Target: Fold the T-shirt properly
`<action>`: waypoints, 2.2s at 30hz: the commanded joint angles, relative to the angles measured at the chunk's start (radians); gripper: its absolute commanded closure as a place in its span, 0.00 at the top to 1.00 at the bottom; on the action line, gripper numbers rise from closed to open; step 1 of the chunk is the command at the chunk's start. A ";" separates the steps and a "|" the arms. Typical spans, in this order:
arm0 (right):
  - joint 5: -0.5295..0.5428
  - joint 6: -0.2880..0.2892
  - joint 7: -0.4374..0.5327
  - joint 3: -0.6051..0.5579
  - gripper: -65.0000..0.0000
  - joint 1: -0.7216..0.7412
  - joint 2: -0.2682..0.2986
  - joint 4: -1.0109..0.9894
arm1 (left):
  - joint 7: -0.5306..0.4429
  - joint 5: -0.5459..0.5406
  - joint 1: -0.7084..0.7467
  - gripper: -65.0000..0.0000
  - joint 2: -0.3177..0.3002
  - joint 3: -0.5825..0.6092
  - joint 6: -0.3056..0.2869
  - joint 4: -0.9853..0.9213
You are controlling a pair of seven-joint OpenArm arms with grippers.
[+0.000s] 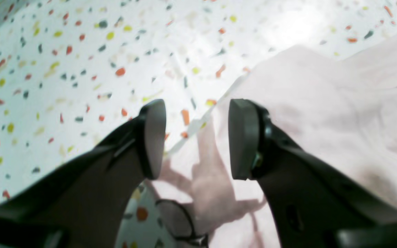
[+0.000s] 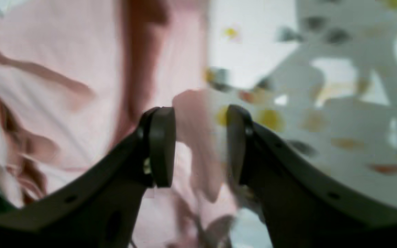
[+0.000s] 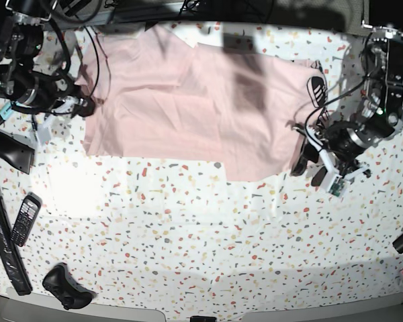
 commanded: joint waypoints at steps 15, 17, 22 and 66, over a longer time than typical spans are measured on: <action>0.008 0.006 0.117 -0.190 0.00 0.010 -0.011 0.014 | -0.040 -0.004 0.098 0.43 -0.026 -0.089 -0.001 0.020; 0.008 0.006 0.163 -0.173 0.00 0.011 -0.011 0.015 | -0.040 -0.004 0.120 0.43 -0.043 -0.089 -0.001 0.020; 0.010 0.006 0.177 -0.065 0.00 0.020 -0.011 0.035 | -0.042 -0.003 0.178 0.43 -0.077 -0.125 -0.001 0.019; -0.128 -0.092 0.391 -0.894 0.00 0.209 -0.493 0.213 | -0.125 0.034 0.285 0.43 0.080 -0.163 -0.257 -0.210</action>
